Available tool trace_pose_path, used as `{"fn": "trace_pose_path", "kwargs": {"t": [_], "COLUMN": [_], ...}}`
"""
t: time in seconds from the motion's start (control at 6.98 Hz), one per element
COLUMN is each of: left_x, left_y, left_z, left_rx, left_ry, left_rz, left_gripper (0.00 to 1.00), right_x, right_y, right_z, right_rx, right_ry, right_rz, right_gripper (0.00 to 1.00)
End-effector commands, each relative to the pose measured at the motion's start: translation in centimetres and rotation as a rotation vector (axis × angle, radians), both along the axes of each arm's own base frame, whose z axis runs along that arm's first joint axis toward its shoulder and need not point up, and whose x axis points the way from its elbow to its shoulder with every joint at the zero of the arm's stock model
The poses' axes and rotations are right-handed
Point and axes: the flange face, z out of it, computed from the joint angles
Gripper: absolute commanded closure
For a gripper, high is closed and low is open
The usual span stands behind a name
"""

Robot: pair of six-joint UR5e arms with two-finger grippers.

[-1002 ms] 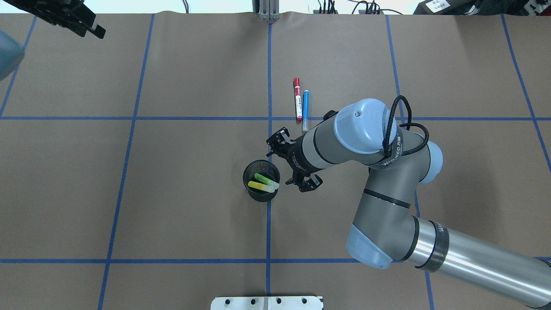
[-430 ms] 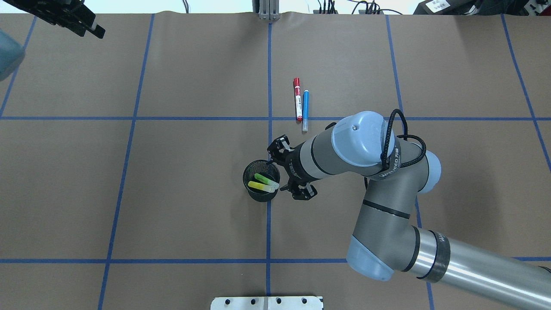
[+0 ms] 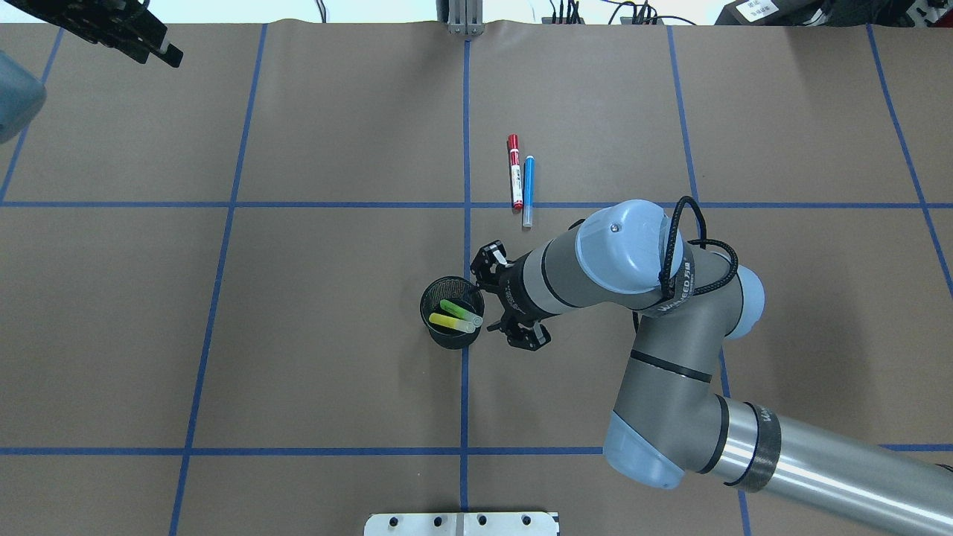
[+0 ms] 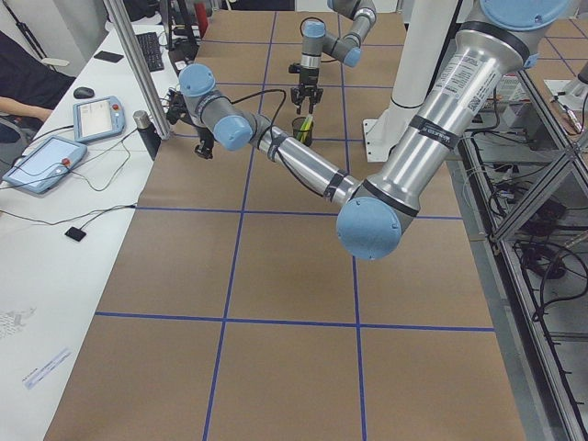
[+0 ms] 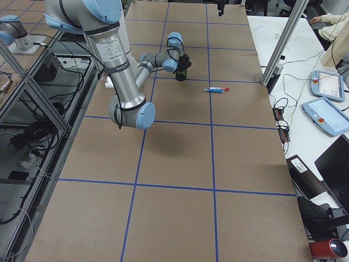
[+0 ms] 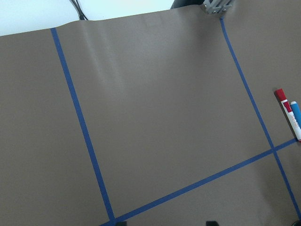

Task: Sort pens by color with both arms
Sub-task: 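Lower the right gripper into the cup and close on the green highlighter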

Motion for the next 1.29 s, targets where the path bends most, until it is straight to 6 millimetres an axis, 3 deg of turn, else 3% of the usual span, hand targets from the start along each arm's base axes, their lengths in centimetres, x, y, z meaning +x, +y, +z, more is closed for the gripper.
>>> {"fn": "trace_pose_path", "kwargs": {"t": [0.0, 1.15], "left_x": [0.02, -0.12], "left_y": [-0.03, 0.26], "left_z": [0.06, 0.39], "left_rx": [0.0, -0.001], "left_ry": [-0.001, -0.006], "left_rz": [-0.001, -0.005], "left_gripper": [0.35, 0.35], "right_x": [-0.23, -0.79], "right_y": [0.51, 1.15], "right_z": [-0.27, 0.41], "right_rx": [-0.006, -0.01], "right_ry": [-0.013, -0.029], "right_rz": [-0.003, 0.005], "right_gripper": [0.44, 0.53]}}
